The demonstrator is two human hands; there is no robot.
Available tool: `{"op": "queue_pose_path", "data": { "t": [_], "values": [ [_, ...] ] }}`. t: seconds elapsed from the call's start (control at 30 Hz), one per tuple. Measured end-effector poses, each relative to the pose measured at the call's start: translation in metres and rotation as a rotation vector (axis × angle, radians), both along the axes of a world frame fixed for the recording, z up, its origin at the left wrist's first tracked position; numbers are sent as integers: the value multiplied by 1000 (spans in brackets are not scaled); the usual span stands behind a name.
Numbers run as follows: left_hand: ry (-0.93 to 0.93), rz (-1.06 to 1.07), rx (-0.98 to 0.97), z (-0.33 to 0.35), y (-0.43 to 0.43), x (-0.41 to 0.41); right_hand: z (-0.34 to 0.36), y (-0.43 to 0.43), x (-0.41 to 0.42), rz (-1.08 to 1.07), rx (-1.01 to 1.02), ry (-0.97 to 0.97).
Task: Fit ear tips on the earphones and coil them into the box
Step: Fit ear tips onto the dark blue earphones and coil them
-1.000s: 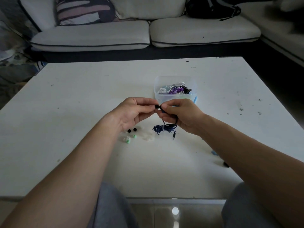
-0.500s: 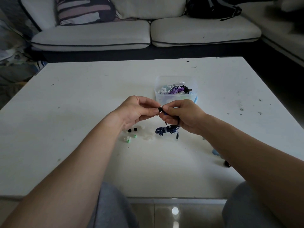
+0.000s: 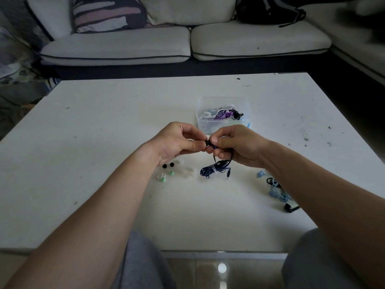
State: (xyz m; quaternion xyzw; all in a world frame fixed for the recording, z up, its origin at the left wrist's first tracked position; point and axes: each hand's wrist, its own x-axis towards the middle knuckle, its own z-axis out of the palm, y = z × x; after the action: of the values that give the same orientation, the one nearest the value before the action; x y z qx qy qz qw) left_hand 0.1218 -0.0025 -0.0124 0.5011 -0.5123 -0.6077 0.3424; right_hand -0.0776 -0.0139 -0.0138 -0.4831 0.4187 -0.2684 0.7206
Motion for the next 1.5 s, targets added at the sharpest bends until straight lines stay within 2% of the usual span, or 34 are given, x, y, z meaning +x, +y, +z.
{"op": "queue_pose_path", "data": {
  "t": [0.23, 0.5, 0.67, 1.2, 1.37, 1.5],
  "values": [
    [-12, 39, -36, -2, 1, -5, -1, 2, -1, -53, -7, -14],
    [130, 32, 25, 3, 2, -5, 2, 1, -1, -65, 33, -55],
    [146, 14, 24, 4, 3, -5, 3, 2, -2, -54, 68, -69],
    [22, 111, -21, -5, -1, -10, -1, 4, 1, -167, -162, 80],
    [31, 142, -25, -9, -2, -11, 0, 8, 6, -243, -238, 119],
    [78, 116, 9, -8, -1, -10, 5, 6, 3, -187, -239, 130]
  ]
}}
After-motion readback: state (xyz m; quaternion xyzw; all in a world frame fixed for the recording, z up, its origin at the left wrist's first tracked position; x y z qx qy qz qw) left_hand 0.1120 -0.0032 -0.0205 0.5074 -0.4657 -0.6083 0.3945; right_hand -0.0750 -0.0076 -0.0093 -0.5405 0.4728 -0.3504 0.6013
